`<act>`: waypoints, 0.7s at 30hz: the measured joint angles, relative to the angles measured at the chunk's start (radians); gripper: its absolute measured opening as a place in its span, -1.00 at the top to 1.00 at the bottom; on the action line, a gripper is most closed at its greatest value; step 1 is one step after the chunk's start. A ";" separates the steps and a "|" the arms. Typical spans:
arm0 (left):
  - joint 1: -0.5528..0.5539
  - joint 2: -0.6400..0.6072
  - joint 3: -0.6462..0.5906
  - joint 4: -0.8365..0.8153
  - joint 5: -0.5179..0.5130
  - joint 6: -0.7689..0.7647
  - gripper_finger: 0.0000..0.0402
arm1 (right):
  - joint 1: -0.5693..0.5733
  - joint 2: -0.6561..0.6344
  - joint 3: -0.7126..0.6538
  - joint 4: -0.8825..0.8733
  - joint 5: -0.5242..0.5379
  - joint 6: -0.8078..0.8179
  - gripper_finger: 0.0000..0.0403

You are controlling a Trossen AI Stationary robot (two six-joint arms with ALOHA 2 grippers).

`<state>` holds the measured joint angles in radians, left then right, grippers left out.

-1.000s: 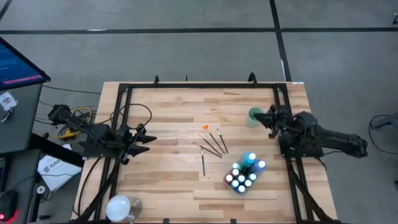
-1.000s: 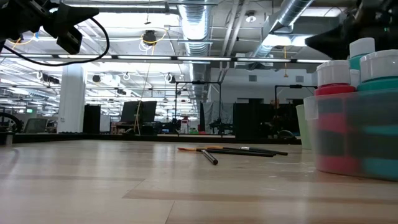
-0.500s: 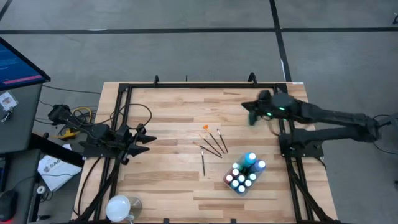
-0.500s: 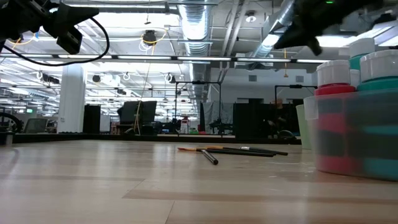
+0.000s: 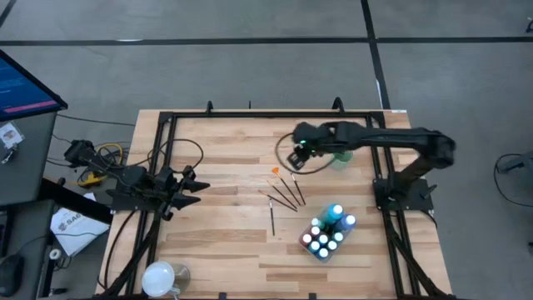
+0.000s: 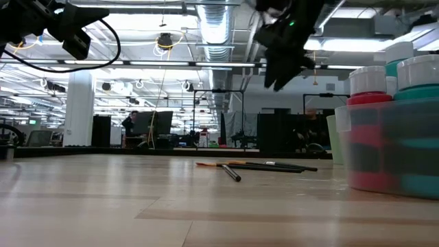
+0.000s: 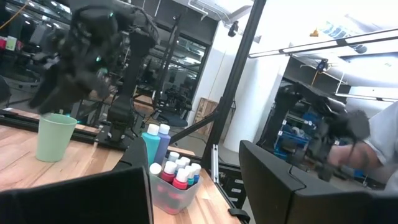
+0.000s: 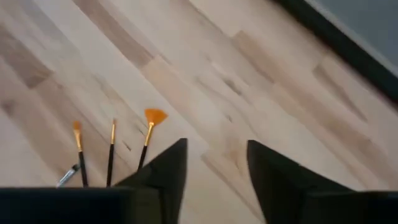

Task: Pick & Place Paint Supplies
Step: Put the black paint brush into the green cup

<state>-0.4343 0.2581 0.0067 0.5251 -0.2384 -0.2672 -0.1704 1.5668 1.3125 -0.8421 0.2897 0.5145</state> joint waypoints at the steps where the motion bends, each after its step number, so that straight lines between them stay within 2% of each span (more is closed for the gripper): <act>1: 0.000 0.000 0.000 0.000 0.000 0.000 0.34 | 0.004 0.033 0.019 -0.020 -0.001 0.017 0.10; 5: 0.000 0.000 0.000 0.000 0.000 0.000 0.34 | 0.021 0.151 0.065 -0.096 -0.032 0.116 -0.15; 8: 0.000 0.000 0.000 0.000 0.000 0.000 0.34 | 0.033 0.222 0.072 -0.098 -0.094 0.158 -0.25; 21: 0.000 0.000 0.000 0.000 0.000 0.000 0.34 | 0.039 0.409 0.074 -0.023 -0.157 0.195 -0.26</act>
<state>-0.4343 0.2581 0.0064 0.5255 -0.2385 -0.2672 -0.1315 1.9755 1.3869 -0.8650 0.1332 0.7097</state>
